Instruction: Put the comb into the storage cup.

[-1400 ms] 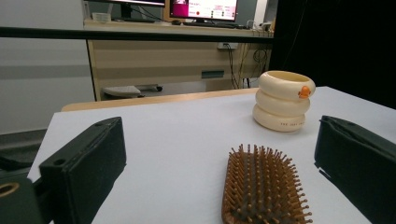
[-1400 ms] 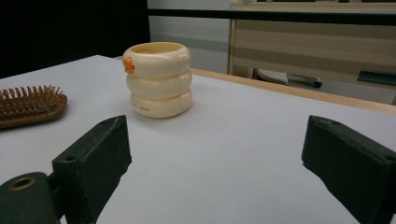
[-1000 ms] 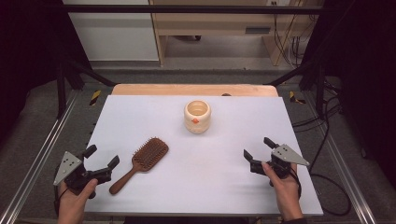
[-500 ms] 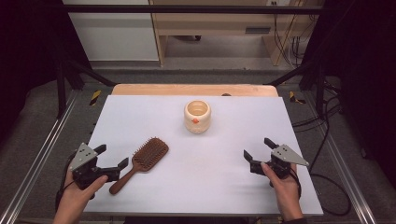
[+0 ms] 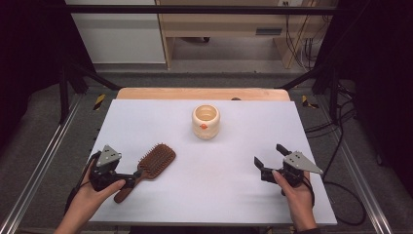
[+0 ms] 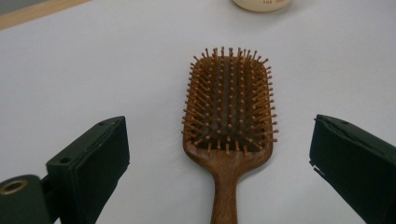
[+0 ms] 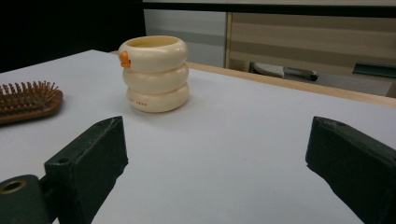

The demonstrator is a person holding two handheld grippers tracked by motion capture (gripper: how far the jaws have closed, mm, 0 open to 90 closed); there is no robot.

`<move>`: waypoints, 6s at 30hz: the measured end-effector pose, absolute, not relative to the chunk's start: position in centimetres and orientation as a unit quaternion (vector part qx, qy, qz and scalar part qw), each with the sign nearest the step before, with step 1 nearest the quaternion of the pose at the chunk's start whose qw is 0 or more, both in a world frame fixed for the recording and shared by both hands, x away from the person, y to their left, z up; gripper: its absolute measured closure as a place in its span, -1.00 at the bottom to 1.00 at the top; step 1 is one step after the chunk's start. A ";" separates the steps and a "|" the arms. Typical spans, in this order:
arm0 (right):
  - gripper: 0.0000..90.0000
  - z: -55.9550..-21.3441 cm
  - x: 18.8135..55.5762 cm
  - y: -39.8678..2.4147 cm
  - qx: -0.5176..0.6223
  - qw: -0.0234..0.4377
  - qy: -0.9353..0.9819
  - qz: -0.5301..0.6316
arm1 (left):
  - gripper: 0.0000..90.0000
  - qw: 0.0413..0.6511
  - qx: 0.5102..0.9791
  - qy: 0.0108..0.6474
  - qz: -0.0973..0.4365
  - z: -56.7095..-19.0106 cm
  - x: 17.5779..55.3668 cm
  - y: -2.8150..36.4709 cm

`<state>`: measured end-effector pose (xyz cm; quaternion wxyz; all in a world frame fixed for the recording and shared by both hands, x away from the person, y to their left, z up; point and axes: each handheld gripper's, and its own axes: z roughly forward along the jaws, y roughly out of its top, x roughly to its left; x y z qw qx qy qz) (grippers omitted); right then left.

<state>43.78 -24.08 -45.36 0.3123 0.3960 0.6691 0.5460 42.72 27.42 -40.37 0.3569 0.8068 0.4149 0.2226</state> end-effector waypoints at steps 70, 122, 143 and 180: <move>-0.88 -45.8 44.1 -24.1 0.409 0.294 0.684 0.527 | -0.45 0.246 0.863 0.428 0.109 -42.9 45.6 26.1; -0.87 -46.0 44.2 -23.9 0.409 0.289 0.691 0.522 | 0.60 0.202 0.886 0.401 0.115 -45.4 45.2 25.7; -0.86 -45.7 44.1 -23.6 0.398 0.289 0.691 0.529 | 0.61 0.297 0.849 0.385 0.207 -44.2 44.5 25.9; -0.89 -43.5 43.6 -18.4 0.394 0.244 0.671 0.578 | 0.61 0.493 0.730 0.382 0.280 -43.5 42.7 25.3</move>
